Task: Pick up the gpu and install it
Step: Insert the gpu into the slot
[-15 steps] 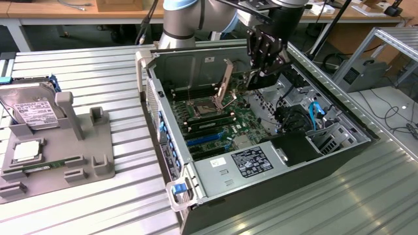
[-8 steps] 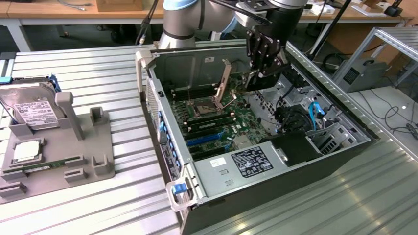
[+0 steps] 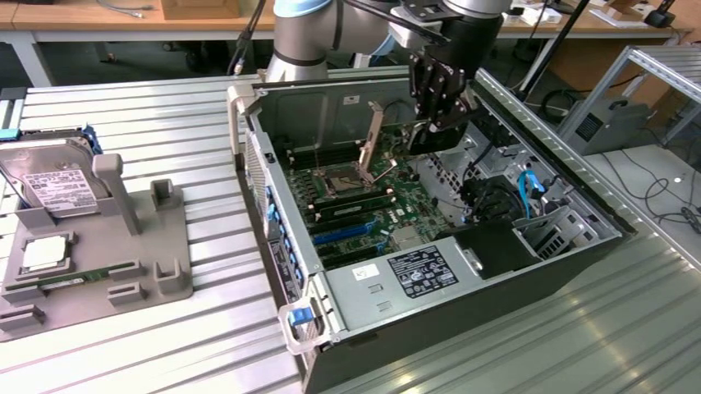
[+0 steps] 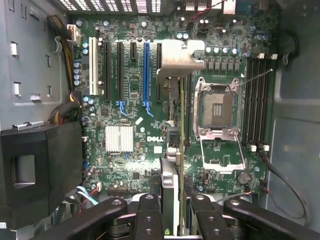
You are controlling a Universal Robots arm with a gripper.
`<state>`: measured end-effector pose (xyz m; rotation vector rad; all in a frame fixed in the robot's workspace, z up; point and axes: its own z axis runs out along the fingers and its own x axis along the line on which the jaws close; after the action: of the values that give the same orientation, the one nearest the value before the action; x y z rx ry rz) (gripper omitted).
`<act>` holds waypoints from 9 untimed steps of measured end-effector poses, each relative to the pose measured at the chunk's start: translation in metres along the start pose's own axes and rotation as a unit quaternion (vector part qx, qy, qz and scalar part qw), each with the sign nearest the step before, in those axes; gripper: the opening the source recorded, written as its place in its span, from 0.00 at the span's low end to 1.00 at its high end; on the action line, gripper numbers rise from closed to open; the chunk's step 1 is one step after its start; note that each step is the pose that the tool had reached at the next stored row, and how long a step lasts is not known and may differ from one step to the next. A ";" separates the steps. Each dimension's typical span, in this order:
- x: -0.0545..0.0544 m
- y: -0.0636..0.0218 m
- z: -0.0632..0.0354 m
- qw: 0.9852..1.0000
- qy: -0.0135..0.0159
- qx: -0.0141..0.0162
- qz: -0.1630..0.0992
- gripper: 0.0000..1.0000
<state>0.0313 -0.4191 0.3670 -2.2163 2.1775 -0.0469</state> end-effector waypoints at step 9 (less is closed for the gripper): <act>0.000 0.0042 0.0019 1.000 0.000 0.000 0.000 0.27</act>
<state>0.0272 -0.4192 0.3650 -2.2163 2.1775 -0.0469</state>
